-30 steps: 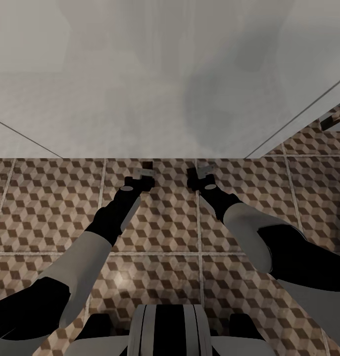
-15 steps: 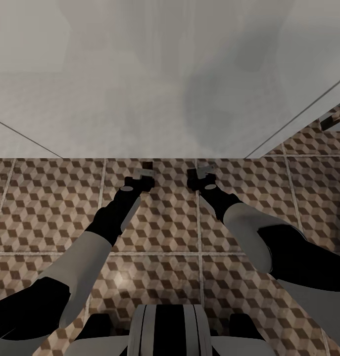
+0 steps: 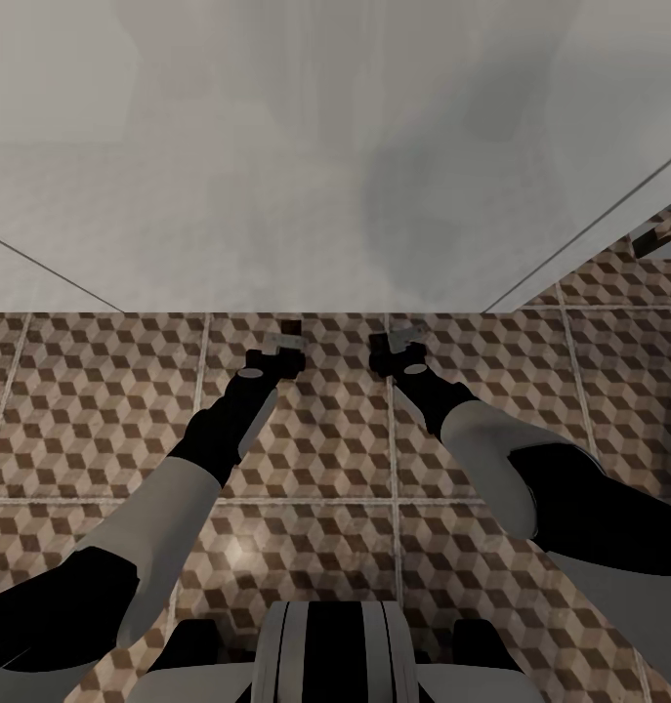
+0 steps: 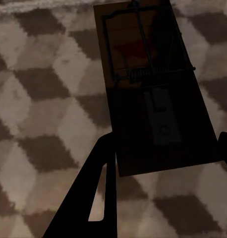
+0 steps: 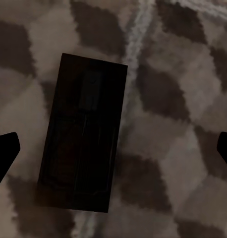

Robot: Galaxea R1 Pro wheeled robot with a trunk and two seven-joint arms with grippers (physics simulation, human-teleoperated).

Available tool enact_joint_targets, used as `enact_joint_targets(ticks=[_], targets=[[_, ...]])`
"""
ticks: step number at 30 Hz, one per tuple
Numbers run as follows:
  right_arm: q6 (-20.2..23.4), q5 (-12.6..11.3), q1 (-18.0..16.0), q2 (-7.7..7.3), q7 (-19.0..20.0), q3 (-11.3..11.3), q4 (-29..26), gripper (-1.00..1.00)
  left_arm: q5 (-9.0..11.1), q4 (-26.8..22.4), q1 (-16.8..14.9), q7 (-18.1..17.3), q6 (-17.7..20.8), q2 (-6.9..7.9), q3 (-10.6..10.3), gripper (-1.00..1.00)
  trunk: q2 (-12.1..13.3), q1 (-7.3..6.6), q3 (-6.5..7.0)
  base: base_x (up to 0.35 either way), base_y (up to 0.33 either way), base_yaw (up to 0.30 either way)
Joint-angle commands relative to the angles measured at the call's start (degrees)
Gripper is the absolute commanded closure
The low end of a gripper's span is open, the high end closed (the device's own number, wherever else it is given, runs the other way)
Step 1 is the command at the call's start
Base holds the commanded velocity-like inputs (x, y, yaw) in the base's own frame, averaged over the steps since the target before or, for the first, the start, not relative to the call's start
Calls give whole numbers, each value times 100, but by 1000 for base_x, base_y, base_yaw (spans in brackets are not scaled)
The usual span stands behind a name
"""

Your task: Take the four mousetraps from the cabinet in the bathroom and place them on the bathroom floor. Make sure all four end up on the same floor surface, and ensure that at least two of them are either under or directly next to the same bathroom sink.

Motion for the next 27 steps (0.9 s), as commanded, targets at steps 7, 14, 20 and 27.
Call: enact_joint_targets(ticks=[7,14,20,27], targets=[[-2,8,-4,1,-31,45,7,-100,49,32,-3,47,23,4,-24,100,-1,-1,-3,0,0,0],[-5,8,-4,1,-31,45,7,-100,46,57,-3,47,23,4,-24,100,-1,-1,-3,0,0,0],[-3,8,-4,1,-31,44,7,-100,34,108,-3,48,17,4,-27,-100,-1,-1,-3,0,0,0],[-6,8,-4,1,-31,40,7,-100,32,116,-3,47,12,12,-31,-100,-1,-1,-3,0,0,0]])
